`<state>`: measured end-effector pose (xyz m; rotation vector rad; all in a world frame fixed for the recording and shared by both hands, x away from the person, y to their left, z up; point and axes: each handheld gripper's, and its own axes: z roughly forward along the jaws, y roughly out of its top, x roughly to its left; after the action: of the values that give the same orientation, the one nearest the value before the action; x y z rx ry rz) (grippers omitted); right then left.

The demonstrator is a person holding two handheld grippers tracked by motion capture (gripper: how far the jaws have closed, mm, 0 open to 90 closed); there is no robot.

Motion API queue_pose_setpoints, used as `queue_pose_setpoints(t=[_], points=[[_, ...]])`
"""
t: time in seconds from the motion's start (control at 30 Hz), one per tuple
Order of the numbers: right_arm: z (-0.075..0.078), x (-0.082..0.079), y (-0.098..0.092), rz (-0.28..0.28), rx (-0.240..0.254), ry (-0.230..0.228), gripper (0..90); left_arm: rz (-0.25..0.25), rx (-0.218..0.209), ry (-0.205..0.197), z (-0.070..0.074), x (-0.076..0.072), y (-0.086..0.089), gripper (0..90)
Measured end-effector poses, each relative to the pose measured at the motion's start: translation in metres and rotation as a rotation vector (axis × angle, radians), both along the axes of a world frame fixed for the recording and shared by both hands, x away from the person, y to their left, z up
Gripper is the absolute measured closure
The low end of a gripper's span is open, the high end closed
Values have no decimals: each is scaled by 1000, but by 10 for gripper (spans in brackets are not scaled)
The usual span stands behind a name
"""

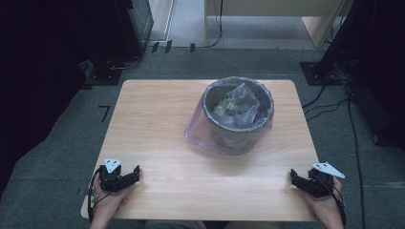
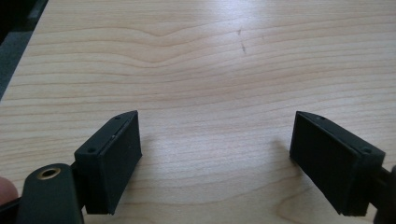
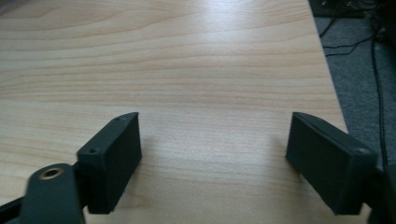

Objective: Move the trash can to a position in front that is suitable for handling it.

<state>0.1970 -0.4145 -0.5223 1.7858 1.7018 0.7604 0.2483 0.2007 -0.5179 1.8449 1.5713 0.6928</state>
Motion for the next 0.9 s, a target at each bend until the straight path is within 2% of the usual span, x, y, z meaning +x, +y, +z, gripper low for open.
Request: queue_pose_setpoints(t=[0.03,0.07,0.1,0.13,0.17,0.23,0.33,0.37,0.4,0.47,0.5,0.53,0.57,0.6,0.63,0.67,0.7,0.73,0.77,0.8,0.83,0.87,0.9], points=[[1,0,0,-24,0,-11,306,3,-2,0,0,0,-2,159],[1,0,0,-35,2,-17,347,1,0,0,0,0,-2,159],[1,0,0,-35,2,-17,347,1,0,0,0,0,-2,160],[4,1,-1,-45,35,-39,419,-9,0,2,0,-1,-2,160],[6,1,-1,-48,48,-64,454,-17,3,8,1,0,-2,162],[13,1,1,-65,36,-117,575,-23,2,23,3,0,-2,172],[26,4,6,-41,-5,-171,601,11,-10,22,6,2,-2,255],[30,6,8,-34,-24,-193,655,16,-28,17,7,3,-1,255],[32,7,10,-30,-32,-203,682,16,-28,17,7,3,-1,255],[35,13,13,-16,-32,-219,711,23,-69,0,12,6,-4,263],[35,13,13,-16,-32,-219,711,23,-69,0,12,6,-4,263],[36,20,17,-11,-49,-241,772,15,-87,-7,15,8,-8,263],[36,20,17,-11,-49,-241,772,15,-87,-7,15,8,-8,263],[40,27,18,2,-23,-257,841,0,-111,-28,19,9,-12,270],[40,27,18,2,-23,-257,841,0,-111,-28,19,9,-12,316],[46,35,20,-1,4,-265,849,-18,-94,-36,20,9,-15,352],[50,39,20,-3,27,-266,845,-51,-76,-33,20,10,-20,343],[50,39,20,-3,27,-266,845,-83,-79,-38,21,10,-23,343],[53,45,21,-3,51,-263,846,-114,-114,-44,21,10,-27,342],[61,56,21,16,114,-248,831,-139,-148,-44,22,11,-31,342],[64,62,20,36,141,-242,815,-153,-166,-47,23,12,-34,339],[68,68,21,46,162,-234,806,-153,-166,-47,23,12,-34,330],[71,73,22,47,162,-228,785,-160,-170,-45,24,13,-37,326]])
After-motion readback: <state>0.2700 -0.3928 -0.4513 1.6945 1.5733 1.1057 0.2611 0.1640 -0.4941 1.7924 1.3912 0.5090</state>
